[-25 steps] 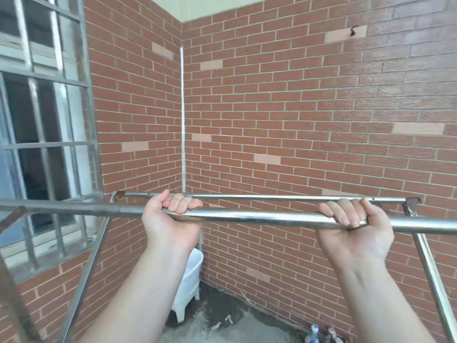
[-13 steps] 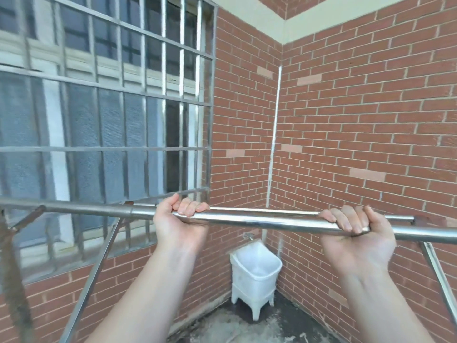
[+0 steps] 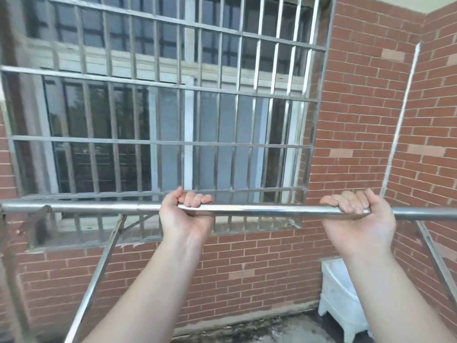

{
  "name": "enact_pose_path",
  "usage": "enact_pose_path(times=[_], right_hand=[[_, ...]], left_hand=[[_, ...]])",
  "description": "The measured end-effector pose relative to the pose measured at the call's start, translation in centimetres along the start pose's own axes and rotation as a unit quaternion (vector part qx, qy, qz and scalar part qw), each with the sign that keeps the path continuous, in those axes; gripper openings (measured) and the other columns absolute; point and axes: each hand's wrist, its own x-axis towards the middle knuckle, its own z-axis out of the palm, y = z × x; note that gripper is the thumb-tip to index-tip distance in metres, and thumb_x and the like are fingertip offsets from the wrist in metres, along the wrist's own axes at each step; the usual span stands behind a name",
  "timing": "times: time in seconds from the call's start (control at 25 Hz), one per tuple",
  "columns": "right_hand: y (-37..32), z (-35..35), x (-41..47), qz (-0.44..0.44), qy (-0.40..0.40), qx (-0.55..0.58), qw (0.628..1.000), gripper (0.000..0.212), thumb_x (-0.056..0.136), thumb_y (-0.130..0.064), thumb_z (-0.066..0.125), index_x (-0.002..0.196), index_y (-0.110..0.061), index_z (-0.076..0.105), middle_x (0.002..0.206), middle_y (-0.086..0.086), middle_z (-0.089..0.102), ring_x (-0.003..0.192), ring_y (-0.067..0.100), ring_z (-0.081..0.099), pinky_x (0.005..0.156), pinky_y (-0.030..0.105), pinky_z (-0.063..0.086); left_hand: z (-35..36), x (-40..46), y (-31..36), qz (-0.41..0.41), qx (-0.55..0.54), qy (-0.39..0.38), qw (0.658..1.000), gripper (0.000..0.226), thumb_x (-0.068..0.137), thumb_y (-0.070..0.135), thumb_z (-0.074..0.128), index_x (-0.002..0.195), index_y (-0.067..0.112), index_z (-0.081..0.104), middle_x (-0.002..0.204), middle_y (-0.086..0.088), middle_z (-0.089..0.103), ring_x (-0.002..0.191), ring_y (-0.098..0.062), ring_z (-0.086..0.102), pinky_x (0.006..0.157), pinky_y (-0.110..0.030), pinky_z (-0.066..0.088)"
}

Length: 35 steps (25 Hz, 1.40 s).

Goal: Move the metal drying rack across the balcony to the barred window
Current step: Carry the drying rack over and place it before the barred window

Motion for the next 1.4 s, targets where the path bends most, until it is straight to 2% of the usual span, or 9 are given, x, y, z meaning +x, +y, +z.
enact_pose_path(times=[0.12,0.24,0.72,0.88,1.04,1.28,1.4], right_hand=[[3.5,1.7,2.2,0.031,0.009,0.039,0.999,0.032,0.093,-0.023,0.053,0.063,-0.022,0.045,0.056,-0.008,0.039,0.05,0.012,0.039,0.063,0.03,0.043],[7.3,3.0,4.1,0.039,0.024,0.077,0.996,0.033,0.096,-0.022,0.053,0.063,-0.017,0.051,0.061,-0.005,0.045,0.054,0.016,0.048,0.075,0.034,0.046],[22.9,3.2,13.7,0.139,0.013,0.125,0.982,0.039,0.101,-0.028,0.05,0.063,-0.019,0.046,0.058,-0.006,0.041,0.051,0.015,0.044,0.065,0.033,0.047],[26.3,3.0,17.9,0.139,-0.009,0.123,0.983,0.045,0.103,-0.035,0.046,0.06,-0.022,0.041,0.057,-0.007,0.035,0.049,0.015,0.039,0.058,0.032,0.047],[30.2,1.9,22.0,0.169,-0.028,0.126,0.977,0.042,0.101,-0.032,0.049,0.062,-0.022,0.038,0.057,-0.007,0.033,0.05,0.016,0.036,0.057,0.033,0.045],[36.2,1.3,26.5,0.177,-0.052,0.113,0.976,0.036,0.087,-0.027,0.06,0.064,-0.024,0.033,0.057,-0.007,0.029,0.051,0.015,0.032,0.061,0.032,0.041],[38.5,1.2,27.0,0.178,-0.071,0.108,0.976,0.036,0.088,-0.026,0.06,0.064,-0.025,0.033,0.055,-0.007,0.032,0.052,0.015,0.034,0.063,0.031,0.042]], left_hand=[[1.1,0.6,4.0,0.03,-0.004,0.007,1.0,0.037,0.086,0.009,0.057,0.052,0.016,0.043,0.052,0.006,0.032,0.041,-0.015,0.033,0.053,-0.026,0.041],[2.1,1.6,7.5,0.051,-0.004,0.017,0.999,0.036,0.085,0.009,0.059,0.052,0.014,0.045,0.053,0.005,0.036,0.042,-0.015,0.038,0.054,-0.027,0.044],[2.7,10.6,17.7,0.18,0.057,0.062,0.98,0.031,0.084,0.005,0.059,0.059,0.016,0.042,0.056,0.007,0.039,0.043,-0.013,0.039,0.058,-0.026,0.042],[3.0,14.7,19.5,0.205,0.062,0.04,0.976,0.034,0.083,0.006,0.058,0.054,0.015,0.043,0.054,0.007,0.036,0.043,-0.013,0.036,0.052,-0.028,0.041],[1.9,19.0,21.1,0.217,0.066,0.016,0.974,0.033,0.082,0.006,0.057,0.055,0.016,0.042,0.054,0.007,0.035,0.042,-0.012,0.035,0.051,-0.028,0.04],[-0.7,24.8,24.2,0.211,0.063,-0.038,0.975,0.033,0.085,0.009,0.057,0.061,0.019,0.037,0.057,0.007,0.027,0.048,-0.013,0.026,0.052,-0.028,0.038],[-2.0,26.4,26.6,0.193,0.073,-0.066,0.976,0.033,0.085,0.009,0.057,0.062,0.019,0.036,0.055,0.006,0.026,0.048,-0.013,0.027,0.055,-0.028,0.039]])
